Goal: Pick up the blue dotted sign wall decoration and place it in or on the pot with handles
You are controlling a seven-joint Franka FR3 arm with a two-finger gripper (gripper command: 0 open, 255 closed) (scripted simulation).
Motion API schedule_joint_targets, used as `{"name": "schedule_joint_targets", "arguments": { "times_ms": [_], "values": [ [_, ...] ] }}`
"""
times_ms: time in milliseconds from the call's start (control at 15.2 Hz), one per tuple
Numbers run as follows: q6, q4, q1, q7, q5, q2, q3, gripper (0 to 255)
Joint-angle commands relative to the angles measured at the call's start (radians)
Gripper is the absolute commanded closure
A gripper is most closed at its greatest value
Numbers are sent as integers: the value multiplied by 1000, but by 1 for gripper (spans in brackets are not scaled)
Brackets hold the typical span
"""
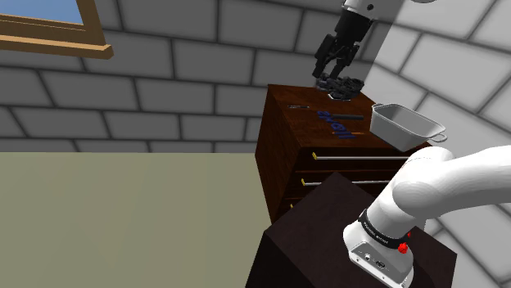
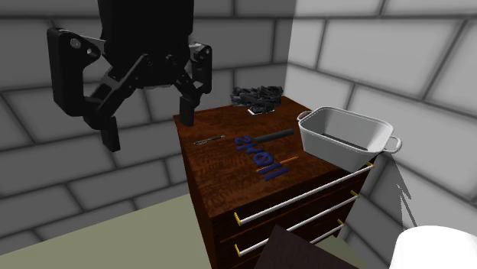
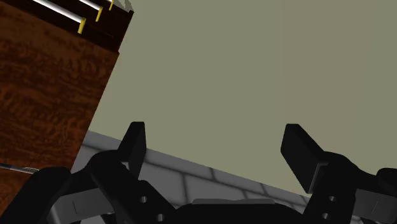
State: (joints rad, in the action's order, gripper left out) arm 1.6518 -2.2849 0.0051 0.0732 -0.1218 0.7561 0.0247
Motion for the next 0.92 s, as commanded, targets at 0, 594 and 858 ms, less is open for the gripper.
{"name": "schedule_joint_targets", "arguments": {
  "times_ms": [0, 594, 858],
  "values": [
    [0, 0, 0, 0, 0, 0, 0, 0],
    [160, -101, -71, -125, 102, -98, 118, 0],
    [236, -121, -102, -178, 142, -166, 172, 0]
  ]
}}
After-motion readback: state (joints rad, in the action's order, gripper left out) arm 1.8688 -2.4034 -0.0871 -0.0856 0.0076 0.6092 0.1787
